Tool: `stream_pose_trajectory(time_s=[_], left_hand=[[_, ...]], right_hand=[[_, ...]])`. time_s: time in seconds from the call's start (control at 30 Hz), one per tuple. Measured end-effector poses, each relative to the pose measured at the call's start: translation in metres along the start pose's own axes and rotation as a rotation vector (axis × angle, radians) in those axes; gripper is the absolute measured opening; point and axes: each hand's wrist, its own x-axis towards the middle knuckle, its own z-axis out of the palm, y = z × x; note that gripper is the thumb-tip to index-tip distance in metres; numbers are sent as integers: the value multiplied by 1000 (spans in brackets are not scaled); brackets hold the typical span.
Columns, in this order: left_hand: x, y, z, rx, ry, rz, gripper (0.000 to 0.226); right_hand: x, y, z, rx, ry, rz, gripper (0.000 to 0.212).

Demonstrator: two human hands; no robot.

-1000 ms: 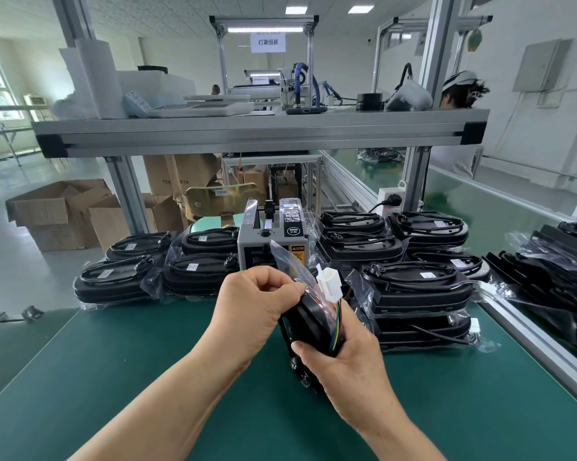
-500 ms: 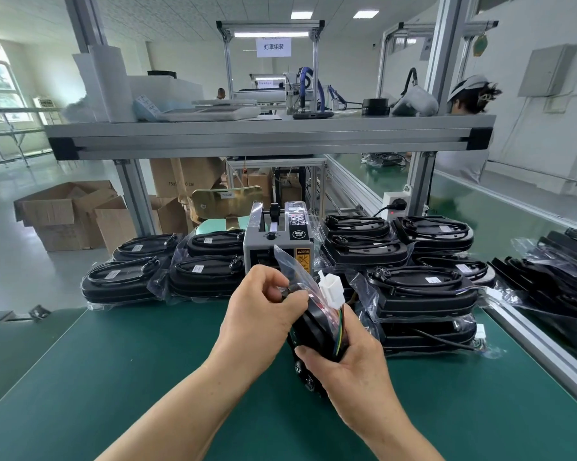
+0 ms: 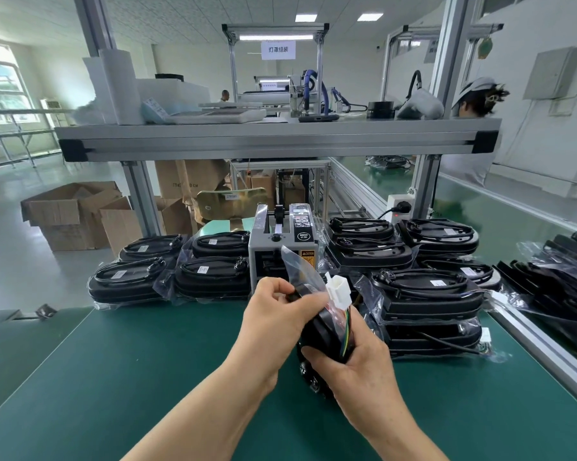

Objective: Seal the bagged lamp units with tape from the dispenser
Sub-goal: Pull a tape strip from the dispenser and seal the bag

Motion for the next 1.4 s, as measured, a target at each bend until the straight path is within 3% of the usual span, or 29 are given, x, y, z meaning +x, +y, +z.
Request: stream_pose_trajectory(time_s=[0.1,0.23,0.3,0.4,0.5,0.6,0.67,0.77,0.83,0.93,0.97,1.13,1.23,1.33,1.4], left_hand=[[-2,-2,-3,-4,-15,30,66],[4,-1,-10,125,-10,214,51],[7,-2,-14,219,-9,307,48],[2,-10,-22,286,-39,388,45],[-9,-24,-29,330,-35,477,49],[-20,-45,-31,417,-58,631,49],[-27,-59,-25,478,-97,768,45],[-34,-75,-10,508,-107,863,38],[-37,-84,-4,485,-91,870,36],[-41,-98,-5,512,-80,872,41],[-41,-101,-7,526,-74,871,44],[-39,-107,-12,565,-76,855,55],[-41,-107,-13,544,-72,828,51],[-40,-101,-18,544,-111,828,44],[-35,-93,-24,517,-185,836,36]], right_hand=[[0,1,4,-14,28,-29,58],[5,4,11,122,-3,-20,73],[7,5,11,206,-125,-7,96],[5,7,0,34,-304,-41,121],[-2,9,-24,-188,-464,-61,122],[-9,0,-50,2,-636,72,109],[-17,-10,-49,90,-505,172,104],[-29,-22,-23,14,-215,217,104],[-34,-20,-6,76,-32,246,85],[-38,-16,3,114,184,251,38],[-39,-17,4,115,220,254,31],[-43,-25,10,290,382,363,37],[-44,-28,12,271,307,371,22],[-39,-20,9,258,244,414,43],[-35,-19,8,207,253,416,45]])
